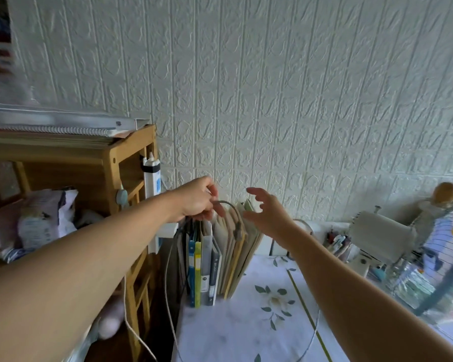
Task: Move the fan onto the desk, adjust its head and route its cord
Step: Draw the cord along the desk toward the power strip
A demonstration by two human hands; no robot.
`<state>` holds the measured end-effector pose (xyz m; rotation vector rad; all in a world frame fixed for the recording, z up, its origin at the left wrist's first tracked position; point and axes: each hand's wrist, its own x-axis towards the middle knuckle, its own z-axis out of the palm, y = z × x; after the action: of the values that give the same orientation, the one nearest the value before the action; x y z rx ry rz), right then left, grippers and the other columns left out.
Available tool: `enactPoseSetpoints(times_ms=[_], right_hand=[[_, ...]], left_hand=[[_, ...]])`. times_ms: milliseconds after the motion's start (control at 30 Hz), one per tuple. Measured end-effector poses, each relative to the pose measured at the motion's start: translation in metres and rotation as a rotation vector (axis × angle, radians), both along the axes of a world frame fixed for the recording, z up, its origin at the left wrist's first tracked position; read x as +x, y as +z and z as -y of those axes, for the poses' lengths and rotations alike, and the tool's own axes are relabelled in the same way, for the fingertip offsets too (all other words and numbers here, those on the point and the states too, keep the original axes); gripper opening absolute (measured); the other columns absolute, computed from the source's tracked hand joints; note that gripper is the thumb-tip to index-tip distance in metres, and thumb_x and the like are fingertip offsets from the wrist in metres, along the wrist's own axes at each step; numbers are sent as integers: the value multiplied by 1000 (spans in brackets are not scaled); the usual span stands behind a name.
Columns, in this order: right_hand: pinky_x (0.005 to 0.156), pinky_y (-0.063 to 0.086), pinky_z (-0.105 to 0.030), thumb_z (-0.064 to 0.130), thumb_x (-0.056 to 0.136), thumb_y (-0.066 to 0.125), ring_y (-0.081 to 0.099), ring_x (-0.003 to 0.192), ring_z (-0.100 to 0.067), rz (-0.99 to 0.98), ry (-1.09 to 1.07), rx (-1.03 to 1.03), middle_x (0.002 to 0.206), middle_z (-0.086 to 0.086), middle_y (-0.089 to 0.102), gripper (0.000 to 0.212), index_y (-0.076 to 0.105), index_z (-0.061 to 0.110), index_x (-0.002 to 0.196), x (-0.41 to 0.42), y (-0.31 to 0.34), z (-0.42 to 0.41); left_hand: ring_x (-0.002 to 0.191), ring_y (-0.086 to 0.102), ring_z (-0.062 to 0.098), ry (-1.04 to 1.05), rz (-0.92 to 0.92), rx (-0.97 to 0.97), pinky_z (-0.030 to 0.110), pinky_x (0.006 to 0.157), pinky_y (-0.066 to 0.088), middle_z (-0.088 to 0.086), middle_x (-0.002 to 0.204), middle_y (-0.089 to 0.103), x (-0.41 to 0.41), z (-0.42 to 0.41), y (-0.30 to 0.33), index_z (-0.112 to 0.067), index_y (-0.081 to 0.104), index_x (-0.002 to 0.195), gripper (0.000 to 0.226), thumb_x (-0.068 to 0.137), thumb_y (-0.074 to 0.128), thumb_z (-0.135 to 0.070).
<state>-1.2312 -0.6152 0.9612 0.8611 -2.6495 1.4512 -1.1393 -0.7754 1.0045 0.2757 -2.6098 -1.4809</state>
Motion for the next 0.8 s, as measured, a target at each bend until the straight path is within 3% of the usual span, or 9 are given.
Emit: enactPoseSetpoints(times_ms=[67,167,233,333,433,533,600,733,800], right_hand=[[80,49,-31,15,87,64,59,110,-31,-19,123,92,126,-10,60,41,58,22,126,-16,2,15],[80,46,-28,10,86,62,64,94,-28,135,301,88,105,-15,71,13,71,13,95,-36,0,32],[81,48,-35,2,86,60,64,87,-32,214,387,7,93,-18,71,14,66,14,83,-51,-6,40],[70,48,-24,-4,87,57,61,79,-20,311,472,-47,83,-11,66,22,61,17,82,-74,-13,51],[77,51,-34,-7,86,58,60,76,-24,305,452,-60,78,-12,64,23,62,15,80,-102,-21,64],[53,49,-29,-5,87,58,55,56,-19,189,293,-35,64,-7,60,16,63,9,84,-134,-30,78],[43,44,-23,-2,87,58,52,50,-15,104,218,0,63,-3,59,15,59,13,84,-154,-36,88],[64,43,-26,-1,84,58,56,74,-20,-14,206,100,75,-2,59,18,56,16,81,-179,-53,113],[63,41,-24,-2,84,55,55,77,-18,-27,221,123,76,1,58,19,58,16,81,-187,-63,125]], left_hand=[[47,52,10,31,-38,-57,21,43,37,4,76,65,-9,8,-1,-19,41,80,33,88,40,13],[41,51,4,97,-73,-62,16,41,38,3,74,67,-22,24,-1,-17,41,80,34,86,39,16],[38,50,2,142,-98,-59,13,39,36,5,76,67,-33,33,-4,-15,41,77,34,86,37,17],[48,52,10,202,-132,-41,20,52,40,9,78,66,-54,45,-15,-13,43,73,34,87,36,18],[56,53,13,301,-134,-87,18,53,46,8,78,65,-73,54,-31,-13,48,70,33,88,42,15],[59,56,6,373,-110,-199,12,47,44,1,75,65,-93,64,-50,-16,56,70,33,86,49,11],[65,58,4,404,-59,-274,15,54,43,-3,77,66,-104,72,-63,-17,61,74,31,83,51,11],[85,62,15,447,62,-380,24,72,48,-2,88,67,-124,83,-88,-16,68,92,31,80,53,9],[94,63,19,474,96,-407,26,79,48,2,100,70,-132,89,-100,-15,70,98,26,82,56,1]])
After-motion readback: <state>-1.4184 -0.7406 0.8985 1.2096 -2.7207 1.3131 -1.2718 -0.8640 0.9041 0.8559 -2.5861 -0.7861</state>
